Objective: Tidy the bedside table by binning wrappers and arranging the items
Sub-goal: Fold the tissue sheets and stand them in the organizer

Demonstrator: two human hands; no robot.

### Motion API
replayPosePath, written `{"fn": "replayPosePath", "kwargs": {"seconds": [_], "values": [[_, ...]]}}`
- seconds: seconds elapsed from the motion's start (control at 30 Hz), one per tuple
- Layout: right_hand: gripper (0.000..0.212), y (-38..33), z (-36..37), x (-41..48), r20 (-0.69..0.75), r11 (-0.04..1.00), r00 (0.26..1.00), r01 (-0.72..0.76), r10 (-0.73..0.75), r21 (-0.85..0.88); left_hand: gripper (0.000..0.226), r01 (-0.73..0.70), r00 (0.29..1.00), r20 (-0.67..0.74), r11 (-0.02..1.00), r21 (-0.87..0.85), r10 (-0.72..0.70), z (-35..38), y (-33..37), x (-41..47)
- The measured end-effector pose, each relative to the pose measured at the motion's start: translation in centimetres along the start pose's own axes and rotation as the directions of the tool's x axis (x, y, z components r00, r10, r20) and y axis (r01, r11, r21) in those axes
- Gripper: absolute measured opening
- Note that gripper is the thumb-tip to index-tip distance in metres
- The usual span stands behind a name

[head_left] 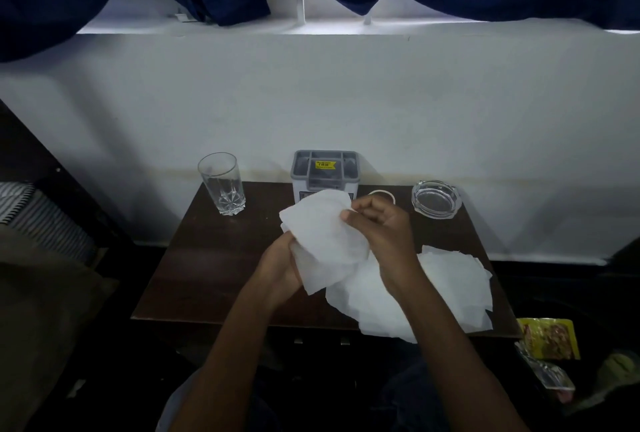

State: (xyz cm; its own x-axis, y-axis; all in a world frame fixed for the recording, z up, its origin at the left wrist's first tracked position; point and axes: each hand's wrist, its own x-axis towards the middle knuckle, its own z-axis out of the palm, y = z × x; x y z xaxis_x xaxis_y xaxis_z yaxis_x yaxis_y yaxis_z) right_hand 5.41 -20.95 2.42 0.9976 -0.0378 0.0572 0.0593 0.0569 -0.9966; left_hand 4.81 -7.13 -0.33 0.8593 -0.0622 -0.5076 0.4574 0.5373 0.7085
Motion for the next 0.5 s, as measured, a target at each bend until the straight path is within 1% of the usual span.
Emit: {"fn": "replayPosePath", "kwargs": {"seconds": [0.07,0.1,0.17,0.23,0.3,0.4,0.43,0.5], "values": [[0.018,0.8,1.0,-0.1,-0.089,0.998,0.995,-0.049,0.052,0.028,0.034,-0.018,0.996,0.089,1.000,0.009,0.017,-0.3,0.0,-0.1],[0.019,1.4,1.4,-0.1,-0.130,0.997,0.988,-0.081,0.083,0.013,0.035,-0.011,0.993,0.119,1.000,0.004,0.010,-0.4,-0.1,0.0],[0.016,2.7,1.9,-0.2,-0.192,0.988,0.972,-0.144,0.133,-0.046,0.037,0.006,0.994,0.113,1.000,0.003,-0.007,-0.7,-0.1,0.2],[0.014,3.7,2.1,-0.2,-0.225,0.983,0.963,-0.167,0.145,-0.082,0.039,0.012,0.995,0.098,1.000,0.003,-0.012,-1.0,-0.3,0.4],[0.016,4.2,2.1,-0.2,-0.238,0.981,0.963,-0.154,0.123,-0.118,0.048,0.018,0.994,0.106,1.000,-0.025,-0.016,-1.3,-0.3,0.7],[0.016,4.7,2.3,0.0,-0.257,0.975,0.962,-0.141,0.093,-0.173,0.068,0.069,0.990,0.125,0.996,-0.059,-0.061,-1.2,-0.2,0.9],[0.014,4.9,2.3,0.1,-0.265,0.973,0.960,-0.141,0.089,-0.183,0.067,0.083,0.990,0.117,0.996,-0.038,-0.078,-1.2,-0.2,0.9],[0.012,5.2,2.4,0.2,-0.277,0.971,0.957,-0.137,0.080,-0.194,0.052,0.096,0.992,0.074,0.995,0.023,-0.098,-0.9,-0.6,0.9]]}}
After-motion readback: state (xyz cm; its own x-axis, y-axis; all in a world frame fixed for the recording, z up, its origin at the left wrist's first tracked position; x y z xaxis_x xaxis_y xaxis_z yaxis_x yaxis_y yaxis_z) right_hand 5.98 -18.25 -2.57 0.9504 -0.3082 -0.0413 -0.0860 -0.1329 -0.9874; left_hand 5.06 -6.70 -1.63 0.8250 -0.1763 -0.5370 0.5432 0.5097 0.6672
